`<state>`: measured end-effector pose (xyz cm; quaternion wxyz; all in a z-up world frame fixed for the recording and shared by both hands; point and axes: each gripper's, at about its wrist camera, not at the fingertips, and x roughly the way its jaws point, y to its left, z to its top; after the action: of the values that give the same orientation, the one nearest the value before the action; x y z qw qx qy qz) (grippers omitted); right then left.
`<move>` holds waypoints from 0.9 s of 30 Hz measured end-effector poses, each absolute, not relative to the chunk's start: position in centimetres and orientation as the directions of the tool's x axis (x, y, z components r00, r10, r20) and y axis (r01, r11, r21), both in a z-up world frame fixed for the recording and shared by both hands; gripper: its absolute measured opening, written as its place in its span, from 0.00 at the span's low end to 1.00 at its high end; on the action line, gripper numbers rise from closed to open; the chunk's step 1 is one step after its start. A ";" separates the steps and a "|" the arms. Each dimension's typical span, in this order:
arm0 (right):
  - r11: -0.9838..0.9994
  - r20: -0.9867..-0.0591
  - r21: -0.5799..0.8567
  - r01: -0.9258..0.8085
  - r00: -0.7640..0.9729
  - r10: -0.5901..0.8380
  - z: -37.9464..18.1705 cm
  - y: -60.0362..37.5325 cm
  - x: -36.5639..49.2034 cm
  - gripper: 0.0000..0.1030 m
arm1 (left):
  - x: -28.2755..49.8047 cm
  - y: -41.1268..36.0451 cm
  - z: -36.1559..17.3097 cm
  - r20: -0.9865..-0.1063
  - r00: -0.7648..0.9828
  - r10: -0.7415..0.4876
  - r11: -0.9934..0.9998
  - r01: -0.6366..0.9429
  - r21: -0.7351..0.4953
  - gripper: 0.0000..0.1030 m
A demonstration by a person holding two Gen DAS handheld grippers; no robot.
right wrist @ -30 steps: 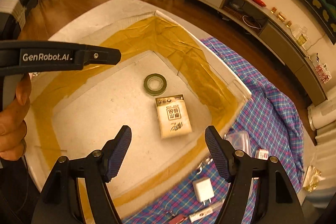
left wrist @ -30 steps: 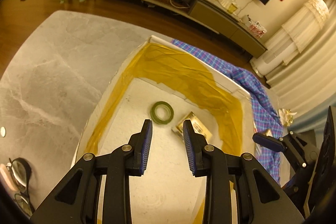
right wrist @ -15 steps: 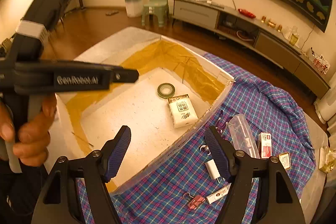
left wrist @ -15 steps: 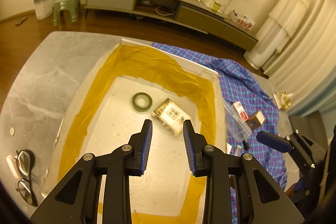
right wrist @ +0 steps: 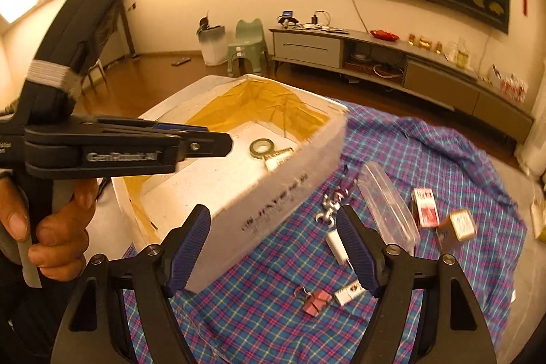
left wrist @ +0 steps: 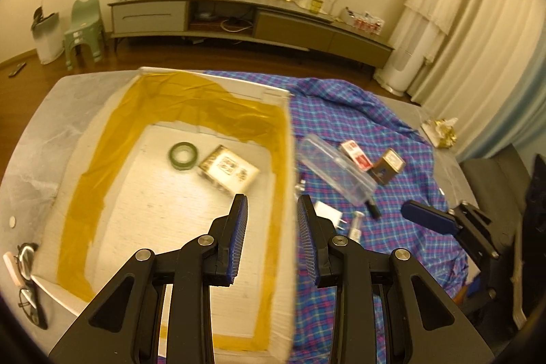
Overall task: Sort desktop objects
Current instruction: 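Move the left tool to the pink binder clip while the right tool grasps the clear-capped tube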
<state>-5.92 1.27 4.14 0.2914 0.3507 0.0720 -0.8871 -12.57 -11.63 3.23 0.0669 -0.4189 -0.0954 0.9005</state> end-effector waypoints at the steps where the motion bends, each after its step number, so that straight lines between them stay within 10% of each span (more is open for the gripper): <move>1: -0.827 -0.662 0.093 0.555 -0.586 -0.468 3.8 2.0 -6.1 0.75 | -12.4 -11.1 3.2 -0.740 -0.640 0.207 -0.973 -0.053 -0.226 0.31; 27: -0.925 -0.862 0.180 0.334 -0.400 -0.312 -9.2 8.9 -12.9 0.47 | -12.0 1.3 -8.1 -0.877 -0.401 0.264 -0.933 -0.336 -0.128 0.31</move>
<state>-12.89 8.94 -9.23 0.1929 0.5127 0.0107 -0.8365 -11.97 1.25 -8.14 0.1794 -0.5170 0.0345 0.8363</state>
